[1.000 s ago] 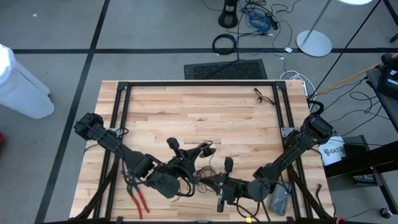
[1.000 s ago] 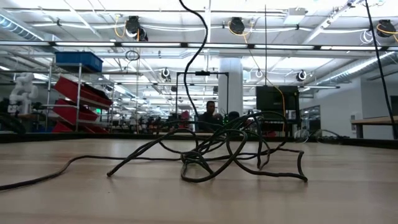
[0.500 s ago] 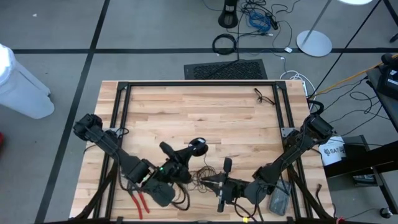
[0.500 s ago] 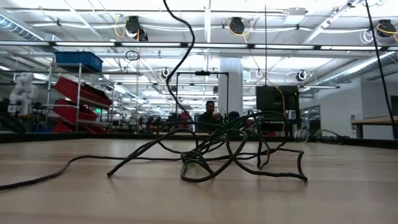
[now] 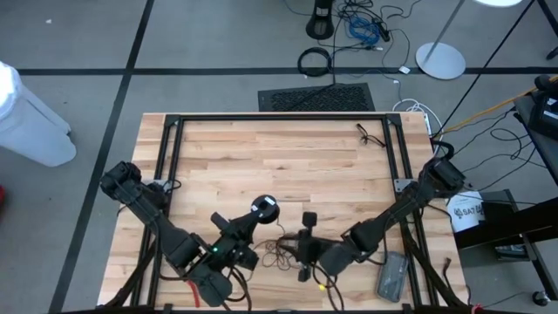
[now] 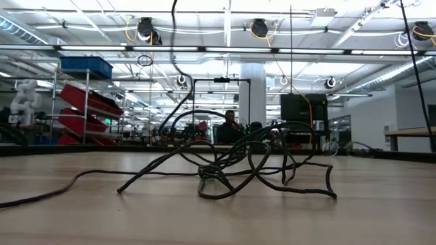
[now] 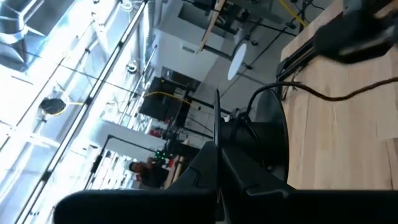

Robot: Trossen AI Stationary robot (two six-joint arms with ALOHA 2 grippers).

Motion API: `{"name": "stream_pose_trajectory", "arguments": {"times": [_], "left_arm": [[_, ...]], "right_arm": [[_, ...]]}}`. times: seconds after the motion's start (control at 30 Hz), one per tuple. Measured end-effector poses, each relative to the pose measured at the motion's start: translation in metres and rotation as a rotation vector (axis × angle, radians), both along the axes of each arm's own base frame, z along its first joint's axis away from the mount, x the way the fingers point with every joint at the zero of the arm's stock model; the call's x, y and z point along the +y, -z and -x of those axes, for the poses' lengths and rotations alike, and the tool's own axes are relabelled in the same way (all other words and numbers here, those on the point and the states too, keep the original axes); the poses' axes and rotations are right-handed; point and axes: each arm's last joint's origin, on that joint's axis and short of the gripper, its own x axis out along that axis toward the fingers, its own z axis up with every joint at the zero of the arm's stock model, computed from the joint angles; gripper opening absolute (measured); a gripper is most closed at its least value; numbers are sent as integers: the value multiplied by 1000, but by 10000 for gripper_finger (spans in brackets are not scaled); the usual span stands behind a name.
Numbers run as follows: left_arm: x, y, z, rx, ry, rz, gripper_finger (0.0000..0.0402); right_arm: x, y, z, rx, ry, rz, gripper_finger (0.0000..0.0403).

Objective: Coil cords
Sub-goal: Coil the black wire onto the black spool

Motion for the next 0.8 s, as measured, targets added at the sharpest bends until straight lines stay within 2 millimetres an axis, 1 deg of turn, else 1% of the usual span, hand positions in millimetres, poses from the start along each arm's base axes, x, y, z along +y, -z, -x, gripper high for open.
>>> {"name": "stream_pose_trajectory", "arguments": {"times": [0.1, 0.3, 0.43, 0.6, 0.67, 0.8], "left_arm": [[-1, 0, 0, 9, 3, -7, 2], [0, 0, 0, 16, 3, -13, 2], [0, 2, 1, 32, 4, -27, 2], [0, 2, 1, 31, 4, -26, 2], [0, 2, 1, 31, 5, -26, 2], [0, 2, 1, 29, 7, -20, 2]], "right_arm": [[-6, 2, -2, 18, 20, -4, 75], [-7, 0, -2, 15, 24, 7, 75], [-7, -13, 7, 3, 28, 23, 75], [-8, -29, 28, -19, 165, 90, 75], [-6, -35, 33, -41, 166, 66, 75], [0, -45, 33, -124, 158, -13, 75]]}}
